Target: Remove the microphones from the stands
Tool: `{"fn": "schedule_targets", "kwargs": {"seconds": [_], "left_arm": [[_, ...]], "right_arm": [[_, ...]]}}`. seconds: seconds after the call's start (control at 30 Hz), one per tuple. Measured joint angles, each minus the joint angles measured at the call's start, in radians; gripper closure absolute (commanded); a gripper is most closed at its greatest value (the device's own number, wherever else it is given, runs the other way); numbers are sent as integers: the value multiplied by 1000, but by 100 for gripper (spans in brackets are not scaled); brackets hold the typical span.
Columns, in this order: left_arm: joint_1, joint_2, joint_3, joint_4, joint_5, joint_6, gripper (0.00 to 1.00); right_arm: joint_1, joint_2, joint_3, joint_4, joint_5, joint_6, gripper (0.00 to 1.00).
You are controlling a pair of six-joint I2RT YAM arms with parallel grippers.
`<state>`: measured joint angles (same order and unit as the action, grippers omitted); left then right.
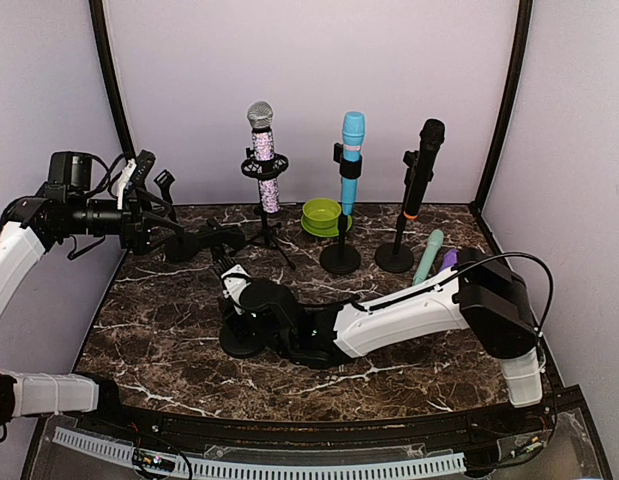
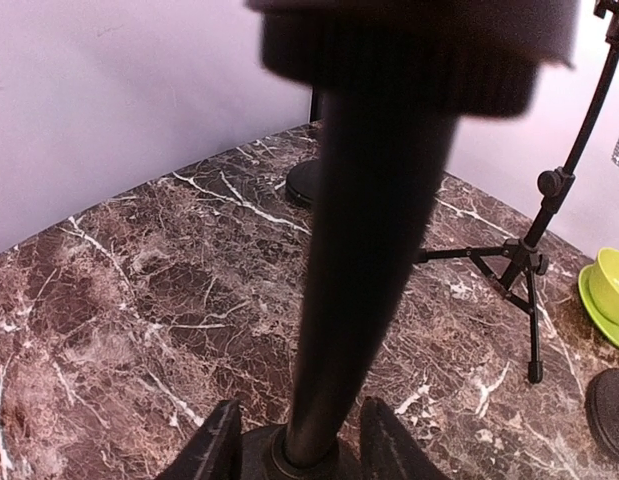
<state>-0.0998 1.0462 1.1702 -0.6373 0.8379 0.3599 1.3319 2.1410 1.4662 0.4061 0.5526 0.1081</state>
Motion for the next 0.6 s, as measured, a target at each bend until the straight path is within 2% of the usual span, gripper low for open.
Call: {"fn": "schedule_targets", "kwargs": {"seconds": [0.1,0.17,0.27,0.43,0.6], "left_arm": [[0,0,-3,-2,0,5,1],[0,-2,-8,-7,1,11,1],[0,-6,-20,-10,3,21,3],[2,-31,-59,-19,23,60,16],[2,-60,-178,-56,64,156,17]], "right_arm": [[0,7,2,13,3,0,89],[0,10,8,21,5,4,98],[-2,10,9,17,6,6,100],[-14,-2,-6,21,-11,23,100],[-66,-80,-42,-44,-125,75,100]]}}
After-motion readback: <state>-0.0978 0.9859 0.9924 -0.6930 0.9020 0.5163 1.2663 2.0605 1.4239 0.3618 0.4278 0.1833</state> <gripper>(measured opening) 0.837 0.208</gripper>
